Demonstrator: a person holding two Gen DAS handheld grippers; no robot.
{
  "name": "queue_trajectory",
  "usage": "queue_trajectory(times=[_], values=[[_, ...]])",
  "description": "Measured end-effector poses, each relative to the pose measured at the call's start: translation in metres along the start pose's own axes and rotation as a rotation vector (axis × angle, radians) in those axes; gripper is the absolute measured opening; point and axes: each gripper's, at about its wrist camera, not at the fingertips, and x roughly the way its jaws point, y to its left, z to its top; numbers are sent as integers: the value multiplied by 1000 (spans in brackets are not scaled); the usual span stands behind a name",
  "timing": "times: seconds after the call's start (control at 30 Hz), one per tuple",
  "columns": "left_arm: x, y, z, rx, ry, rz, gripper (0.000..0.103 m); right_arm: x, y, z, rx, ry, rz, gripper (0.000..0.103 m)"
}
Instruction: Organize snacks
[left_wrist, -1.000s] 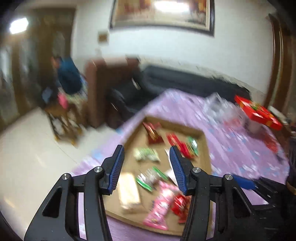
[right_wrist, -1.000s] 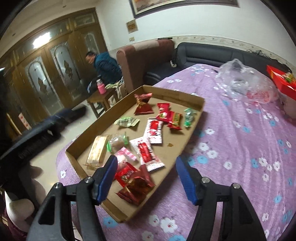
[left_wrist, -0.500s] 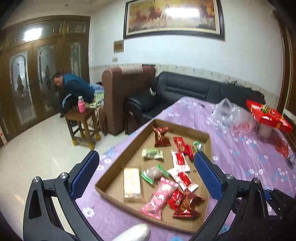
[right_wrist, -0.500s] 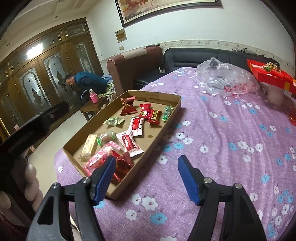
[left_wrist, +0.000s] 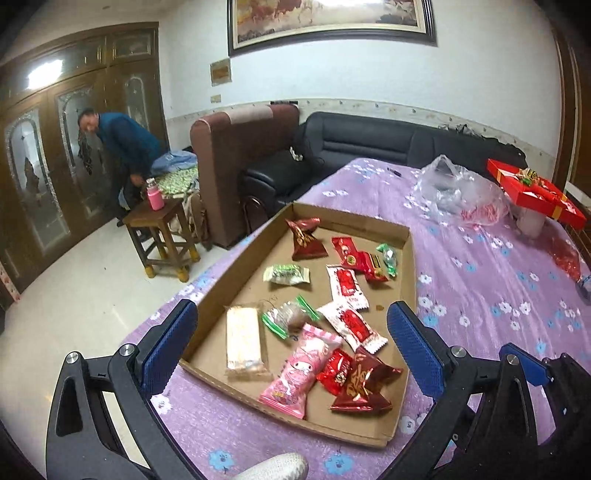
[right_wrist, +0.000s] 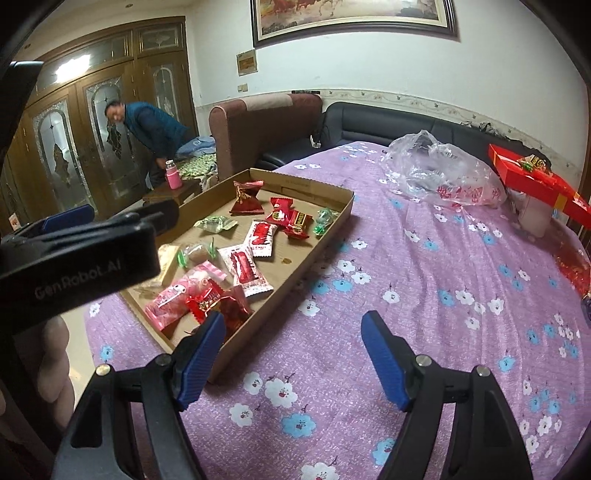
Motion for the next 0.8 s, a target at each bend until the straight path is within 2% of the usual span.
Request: queue_trajectory(times=[0.8], values=[[18, 1, -6, -19, 103, -46, 103, 11, -3, 0, 12, 33, -20, 79]])
